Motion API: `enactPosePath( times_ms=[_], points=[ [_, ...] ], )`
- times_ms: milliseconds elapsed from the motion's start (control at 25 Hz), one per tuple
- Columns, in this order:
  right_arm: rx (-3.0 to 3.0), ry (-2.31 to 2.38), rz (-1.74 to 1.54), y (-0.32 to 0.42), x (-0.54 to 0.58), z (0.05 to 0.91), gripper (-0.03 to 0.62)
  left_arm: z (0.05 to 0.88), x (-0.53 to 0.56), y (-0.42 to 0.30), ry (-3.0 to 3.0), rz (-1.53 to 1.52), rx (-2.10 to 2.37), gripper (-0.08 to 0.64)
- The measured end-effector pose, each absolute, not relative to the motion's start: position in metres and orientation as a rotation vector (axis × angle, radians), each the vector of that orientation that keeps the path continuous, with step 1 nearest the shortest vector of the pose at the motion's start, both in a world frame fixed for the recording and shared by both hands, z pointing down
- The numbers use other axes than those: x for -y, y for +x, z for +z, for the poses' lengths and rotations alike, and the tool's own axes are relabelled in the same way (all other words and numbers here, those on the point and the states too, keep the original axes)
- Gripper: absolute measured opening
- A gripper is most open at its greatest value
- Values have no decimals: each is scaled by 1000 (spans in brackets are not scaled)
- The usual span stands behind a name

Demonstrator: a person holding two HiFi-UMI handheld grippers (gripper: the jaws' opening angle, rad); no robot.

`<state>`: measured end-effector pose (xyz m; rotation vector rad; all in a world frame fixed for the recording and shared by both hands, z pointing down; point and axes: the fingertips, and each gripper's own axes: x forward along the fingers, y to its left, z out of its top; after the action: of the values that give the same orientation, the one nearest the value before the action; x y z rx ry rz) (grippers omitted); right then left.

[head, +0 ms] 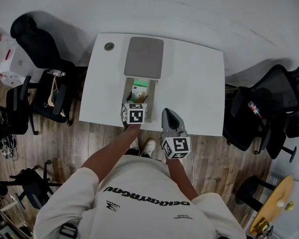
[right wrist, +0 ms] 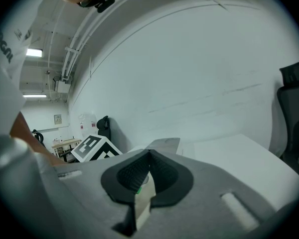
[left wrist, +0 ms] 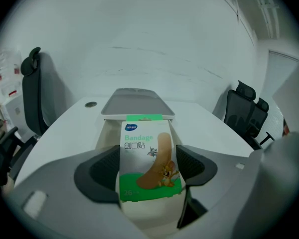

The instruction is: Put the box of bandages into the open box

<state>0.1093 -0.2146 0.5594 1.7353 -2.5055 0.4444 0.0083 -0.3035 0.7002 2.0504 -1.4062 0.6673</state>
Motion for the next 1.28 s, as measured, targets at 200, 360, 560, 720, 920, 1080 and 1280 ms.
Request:
enactPosePath(
  times_ms=[200, 360, 560, 720, 920, 1080, 1280],
  points=[
    [2495, 1746, 449, 113, 214, 562, -2, 708, 304, 10, 2027, 690, 1393, 364],
    [2493, 1747, 447, 112, 216, 563, -3, 713, 309, 8, 2017, 698, 1400, 364],
    [2489, 1744, 439, 109, 219, 564, -3, 721, 313, 7, 2010, 740, 1391, 364],
    [2487, 1741, 438, 108, 218, 565, -3, 728, 312, 6, 1986, 765, 1382, 364],
    [2480, 1752, 437, 110, 218, 567, -3, 734, 312, 5, 1962, 775, 1373, 364],
    [2475, 1749, 440, 109, 216, 568, -3, 740, 311, 5, 1939, 775, 1358, 364],
    [2473, 1745, 449, 109, 215, 571, -3, 744, 310, 7, 1930, 780, 1347, 364]
  ],
)
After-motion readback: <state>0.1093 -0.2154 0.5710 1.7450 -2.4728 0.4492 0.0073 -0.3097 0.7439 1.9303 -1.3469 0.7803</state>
